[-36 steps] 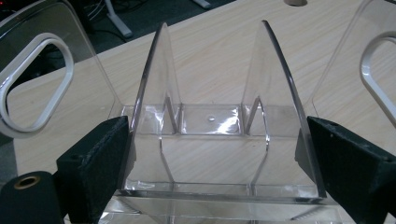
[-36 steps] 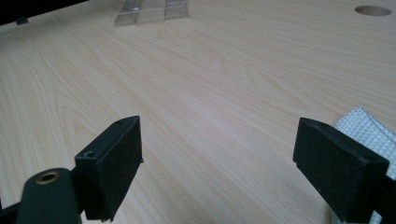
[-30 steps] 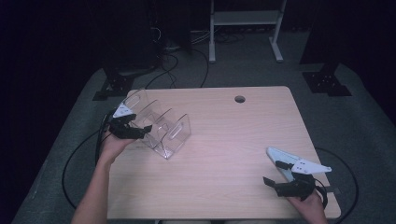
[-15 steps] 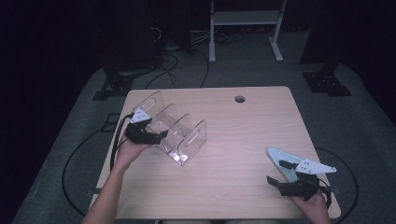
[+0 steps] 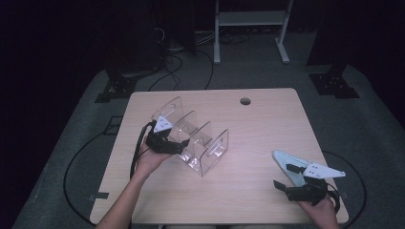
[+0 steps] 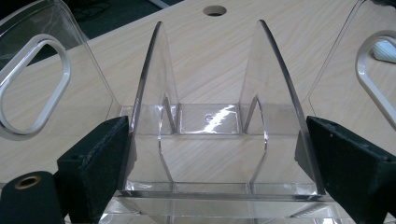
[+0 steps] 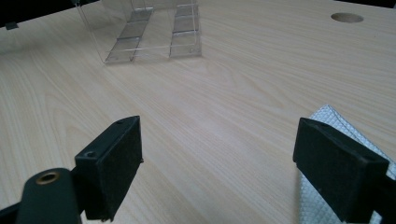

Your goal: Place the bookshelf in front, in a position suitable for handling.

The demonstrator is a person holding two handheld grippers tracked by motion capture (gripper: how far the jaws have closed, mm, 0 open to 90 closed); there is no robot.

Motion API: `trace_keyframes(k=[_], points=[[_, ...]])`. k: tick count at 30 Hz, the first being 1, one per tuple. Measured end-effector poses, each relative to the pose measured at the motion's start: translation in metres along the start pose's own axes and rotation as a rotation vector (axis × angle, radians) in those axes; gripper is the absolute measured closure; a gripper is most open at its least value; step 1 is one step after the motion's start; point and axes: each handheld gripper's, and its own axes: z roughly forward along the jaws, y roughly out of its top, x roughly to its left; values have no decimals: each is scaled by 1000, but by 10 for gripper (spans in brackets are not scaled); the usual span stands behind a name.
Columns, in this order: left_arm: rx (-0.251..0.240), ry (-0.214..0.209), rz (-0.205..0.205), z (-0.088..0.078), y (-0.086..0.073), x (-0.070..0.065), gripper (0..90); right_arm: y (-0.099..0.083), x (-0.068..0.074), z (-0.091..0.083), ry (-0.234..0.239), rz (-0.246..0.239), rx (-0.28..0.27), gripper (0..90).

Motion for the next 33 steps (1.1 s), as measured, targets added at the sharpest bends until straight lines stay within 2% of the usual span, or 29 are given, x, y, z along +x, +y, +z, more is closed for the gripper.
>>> trace_keyframes(k=[3,7,10,15,22,26,33], points=[[8,-5,0,1,2,-7,87,0,0,0,0,1,-2,152],[-9,-9,1,2,1,-11,86,0,0,0,3,0,1,151],[-17,-1,-16,2,0,-13,84,0,0,0,3,1,1,152],[-54,-1,-13,-1,2,-12,74,0,1,0,3,-3,0,151],[-145,-23,-34,-16,4,-7,73,-1,1,0,5,0,1,151],[-194,-57,-34,-27,-4,-4,73,-1,1,0,3,-2,2,151],[-214,-80,-16,-38,-29,-4,73,-1,1,1,3,-4,3,151]])
